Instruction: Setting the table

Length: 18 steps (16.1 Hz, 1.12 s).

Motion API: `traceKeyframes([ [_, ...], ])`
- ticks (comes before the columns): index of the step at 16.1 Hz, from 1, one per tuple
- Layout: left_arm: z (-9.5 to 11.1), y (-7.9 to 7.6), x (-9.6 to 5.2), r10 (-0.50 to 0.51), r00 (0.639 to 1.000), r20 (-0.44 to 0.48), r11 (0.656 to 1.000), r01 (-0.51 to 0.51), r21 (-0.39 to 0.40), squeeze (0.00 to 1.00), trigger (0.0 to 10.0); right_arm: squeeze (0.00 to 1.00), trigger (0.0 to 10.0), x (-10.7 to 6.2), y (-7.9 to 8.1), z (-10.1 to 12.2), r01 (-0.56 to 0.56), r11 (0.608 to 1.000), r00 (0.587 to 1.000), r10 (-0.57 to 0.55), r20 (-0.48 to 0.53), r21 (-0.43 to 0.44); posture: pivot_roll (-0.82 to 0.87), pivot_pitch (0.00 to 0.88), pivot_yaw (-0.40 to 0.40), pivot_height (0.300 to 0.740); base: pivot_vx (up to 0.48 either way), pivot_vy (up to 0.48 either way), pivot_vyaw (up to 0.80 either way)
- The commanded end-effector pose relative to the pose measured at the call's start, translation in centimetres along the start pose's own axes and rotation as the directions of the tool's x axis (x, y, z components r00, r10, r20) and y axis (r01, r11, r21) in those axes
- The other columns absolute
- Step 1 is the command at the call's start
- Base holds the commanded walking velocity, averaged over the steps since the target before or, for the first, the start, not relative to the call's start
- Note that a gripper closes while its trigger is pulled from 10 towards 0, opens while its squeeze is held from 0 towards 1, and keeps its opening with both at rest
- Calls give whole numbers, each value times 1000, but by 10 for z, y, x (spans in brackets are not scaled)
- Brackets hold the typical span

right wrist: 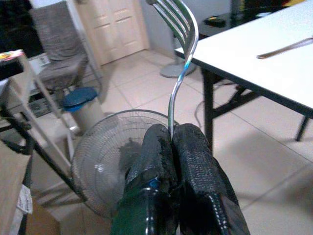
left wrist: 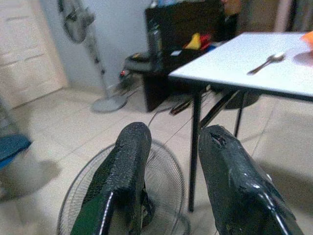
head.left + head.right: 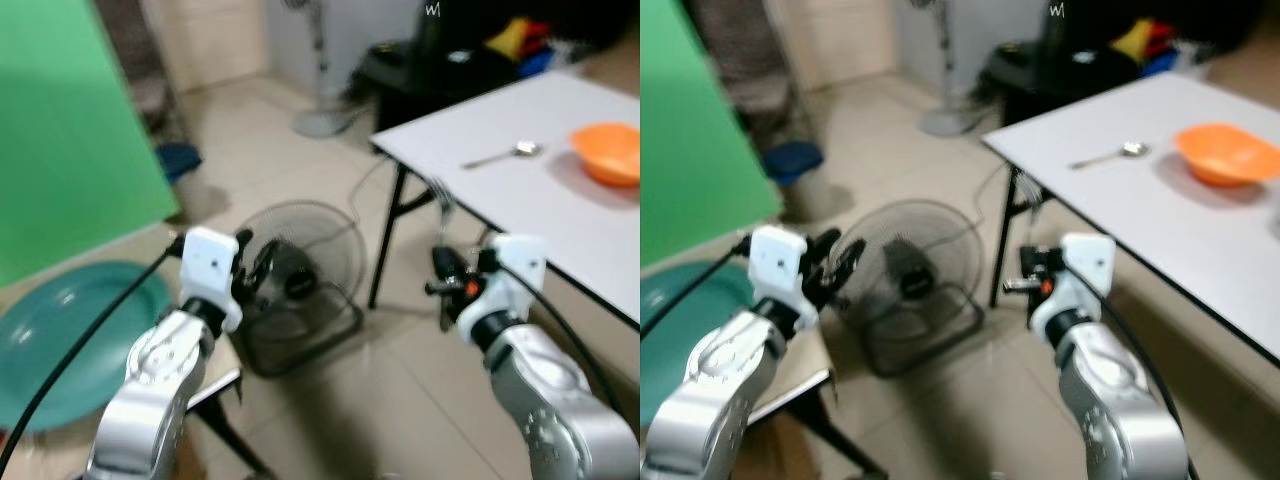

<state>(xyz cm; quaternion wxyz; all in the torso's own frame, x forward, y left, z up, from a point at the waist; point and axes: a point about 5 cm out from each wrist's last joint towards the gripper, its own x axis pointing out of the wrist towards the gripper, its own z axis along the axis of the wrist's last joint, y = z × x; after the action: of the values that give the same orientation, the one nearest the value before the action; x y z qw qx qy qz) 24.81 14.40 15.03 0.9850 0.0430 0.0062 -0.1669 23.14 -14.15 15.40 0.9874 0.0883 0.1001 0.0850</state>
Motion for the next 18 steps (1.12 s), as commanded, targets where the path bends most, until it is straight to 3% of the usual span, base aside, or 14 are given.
traceKeyframes([
  [1,3,5,1,18,1000,13,1000,-18,-9,0,10000,0,10000,3,5,4,-21,1000,1000,21,21,0,139,0,33,727,0,0,-800],
  [6,4,6,1,21,1000,23,999,-21,-25,0,10000,0,10000,5,7,6,-31,999,999,31,25,-5,142,0,26,727,248,0,-796],
  [10,2,10,-1,41,999,15,998,-40,-43,0,10000,0,10000,11,2,12,4,997,999,0,55,-75,136,0,27,727,413,0,0],
  [18,0,11,-2,47,999,10,997,-46,-58,0,10000,0,10000,19,3,16,1,1000,997,1,73,-31,148,0,11,727,476,0,0],
])
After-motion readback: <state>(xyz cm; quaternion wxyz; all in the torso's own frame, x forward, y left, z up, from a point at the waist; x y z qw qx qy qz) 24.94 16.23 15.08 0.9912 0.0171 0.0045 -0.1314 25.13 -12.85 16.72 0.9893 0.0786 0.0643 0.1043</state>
